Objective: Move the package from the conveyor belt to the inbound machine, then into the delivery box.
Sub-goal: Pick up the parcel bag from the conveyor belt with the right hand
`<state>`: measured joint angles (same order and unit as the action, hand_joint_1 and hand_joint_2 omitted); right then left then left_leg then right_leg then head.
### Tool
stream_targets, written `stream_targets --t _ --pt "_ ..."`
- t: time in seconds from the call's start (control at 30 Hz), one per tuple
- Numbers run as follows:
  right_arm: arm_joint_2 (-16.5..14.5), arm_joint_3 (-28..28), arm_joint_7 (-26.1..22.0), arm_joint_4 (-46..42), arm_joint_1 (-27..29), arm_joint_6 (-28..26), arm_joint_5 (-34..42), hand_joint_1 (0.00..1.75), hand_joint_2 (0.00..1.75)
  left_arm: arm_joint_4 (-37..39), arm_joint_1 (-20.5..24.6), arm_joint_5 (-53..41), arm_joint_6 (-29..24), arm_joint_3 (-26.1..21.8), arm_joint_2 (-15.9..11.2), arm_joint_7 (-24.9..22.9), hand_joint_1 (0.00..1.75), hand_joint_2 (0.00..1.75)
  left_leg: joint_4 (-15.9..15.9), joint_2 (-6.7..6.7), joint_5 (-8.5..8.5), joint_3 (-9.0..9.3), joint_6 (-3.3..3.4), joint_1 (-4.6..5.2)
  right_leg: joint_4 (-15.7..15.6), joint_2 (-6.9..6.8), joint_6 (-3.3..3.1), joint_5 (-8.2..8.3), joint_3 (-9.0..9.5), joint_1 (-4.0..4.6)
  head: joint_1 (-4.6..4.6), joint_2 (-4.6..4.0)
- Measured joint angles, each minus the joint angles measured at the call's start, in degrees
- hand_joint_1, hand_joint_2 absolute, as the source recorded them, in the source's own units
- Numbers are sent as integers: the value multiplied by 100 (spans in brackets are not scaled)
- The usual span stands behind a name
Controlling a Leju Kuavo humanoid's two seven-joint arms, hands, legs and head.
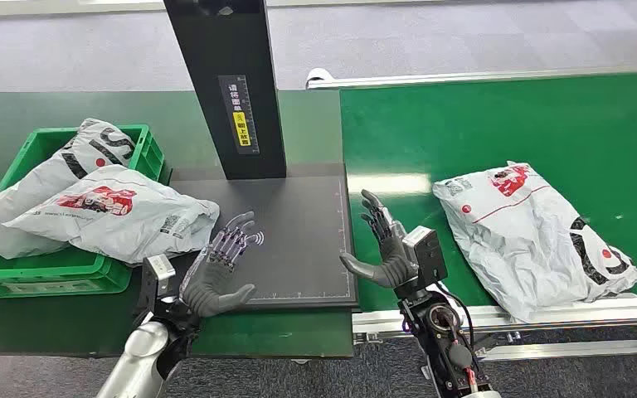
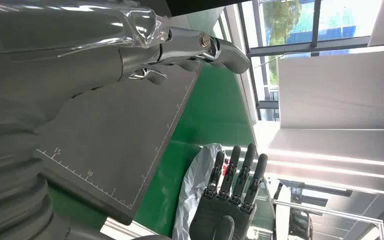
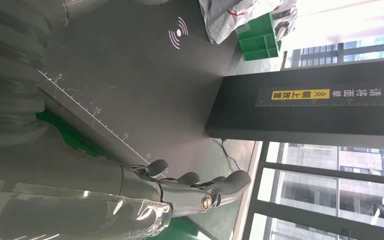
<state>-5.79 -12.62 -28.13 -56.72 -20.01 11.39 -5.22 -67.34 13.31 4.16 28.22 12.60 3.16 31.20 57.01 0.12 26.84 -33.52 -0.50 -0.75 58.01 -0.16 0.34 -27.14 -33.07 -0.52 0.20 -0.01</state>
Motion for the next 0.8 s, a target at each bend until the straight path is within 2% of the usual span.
stream_targets --t 0.53,0.6,0.7,0.8 --pt "-2 1 18 0 -2 -6 -104 0 175 0 -1 -7 9 -10 4 41 0 175 0 0 0 0 0 0 0 0 0 0 0 0 0 -1" --pt "18 2 84 -1 -15 -170 -312 0 175 -1 -9 -13 6 -10 5 49 0 175 0 0 0 0 0 0 0 0 0 0 0 0 0 0" --pt "185 59 350 -29 -120 -724 -835 0 175 -29 -70 -15 -4 -25 -1 60 0 175 0 -2 0 -1 1 1 0 -2 0 0 2 -1 0 0" --pt "419 264 530 -88 -286 -848 -1090 0 175 -72 -165 -16 10 -86 -21 45 0 175 1 -1 -1 0 1 3 0 -3 1 1 4 -3 1 -1"
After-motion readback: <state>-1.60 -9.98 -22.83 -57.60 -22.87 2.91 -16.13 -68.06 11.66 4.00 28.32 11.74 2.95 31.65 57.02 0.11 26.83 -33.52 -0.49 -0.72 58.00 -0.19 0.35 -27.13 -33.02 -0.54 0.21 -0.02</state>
